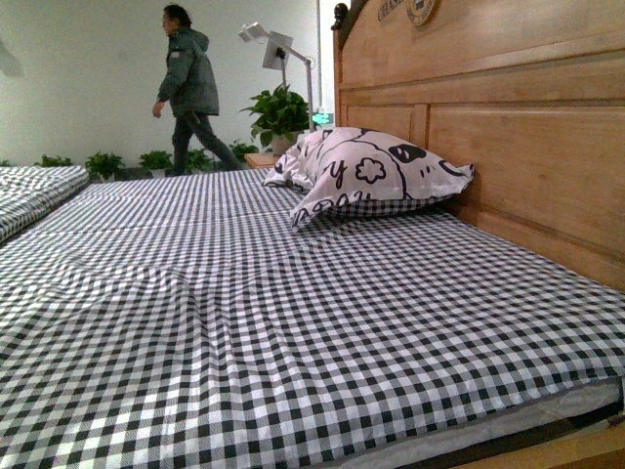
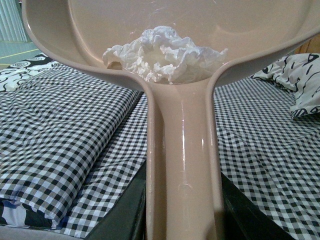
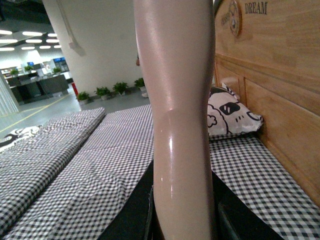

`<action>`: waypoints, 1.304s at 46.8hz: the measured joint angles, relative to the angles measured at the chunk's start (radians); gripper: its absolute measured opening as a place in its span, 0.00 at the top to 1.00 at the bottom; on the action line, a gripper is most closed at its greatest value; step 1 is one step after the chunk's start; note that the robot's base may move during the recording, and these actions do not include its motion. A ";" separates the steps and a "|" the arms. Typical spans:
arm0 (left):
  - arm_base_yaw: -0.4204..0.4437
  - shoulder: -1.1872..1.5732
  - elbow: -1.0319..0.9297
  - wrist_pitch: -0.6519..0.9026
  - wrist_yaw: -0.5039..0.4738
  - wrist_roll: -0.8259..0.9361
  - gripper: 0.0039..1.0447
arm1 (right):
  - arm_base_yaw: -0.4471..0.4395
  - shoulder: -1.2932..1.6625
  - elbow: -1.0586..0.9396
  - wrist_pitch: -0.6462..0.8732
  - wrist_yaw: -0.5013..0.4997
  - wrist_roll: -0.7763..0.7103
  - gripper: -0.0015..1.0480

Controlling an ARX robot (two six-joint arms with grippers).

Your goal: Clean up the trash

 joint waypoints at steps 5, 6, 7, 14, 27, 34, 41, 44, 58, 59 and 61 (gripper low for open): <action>0.000 0.000 0.000 0.000 0.002 0.000 0.75 | 0.000 0.000 0.000 0.000 0.000 0.000 0.81; 0.000 0.000 0.000 0.000 0.002 0.000 0.75 | 0.000 0.000 0.000 0.000 0.000 0.000 0.81; 0.000 0.000 0.000 0.000 0.001 0.000 0.75 | 0.000 0.000 0.000 0.000 0.000 0.000 0.81; 0.000 0.000 0.000 0.000 0.000 0.000 0.75 | 0.000 0.000 0.000 0.000 0.000 0.000 0.81; 0.000 0.000 0.000 0.000 0.000 0.000 0.75 | 0.000 0.000 0.000 0.000 0.000 0.000 0.81; 0.000 0.000 0.000 0.000 0.000 0.000 0.75 | 0.000 0.000 0.000 0.000 0.000 0.000 0.81; 0.000 0.000 0.000 0.000 0.000 0.000 0.75 | 0.000 0.000 0.000 0.000 0.000 0.000 0.81; 0.000 0.000 0.000 0.000 0.000 0.000 0.75 | 0.000 0.000 0.000 0.000 0.000 0.000 0.81; 0.000 0.000 0.000 0.000 0.000 0.000 0.75 | 0.000 0.000 0.000 0.000 0.000 0.000 0.81; 0.000 0.000 0.000 0.000 0.000 0.000 0.75 | 0.000 0.000 0.000 0.000 0.000 0.000 0.81; 0.000 0.000 0.000 0.000 0.000 0.000 0.75 | 0.000 0.000 0.000 0.000 0.000 0.000 0.81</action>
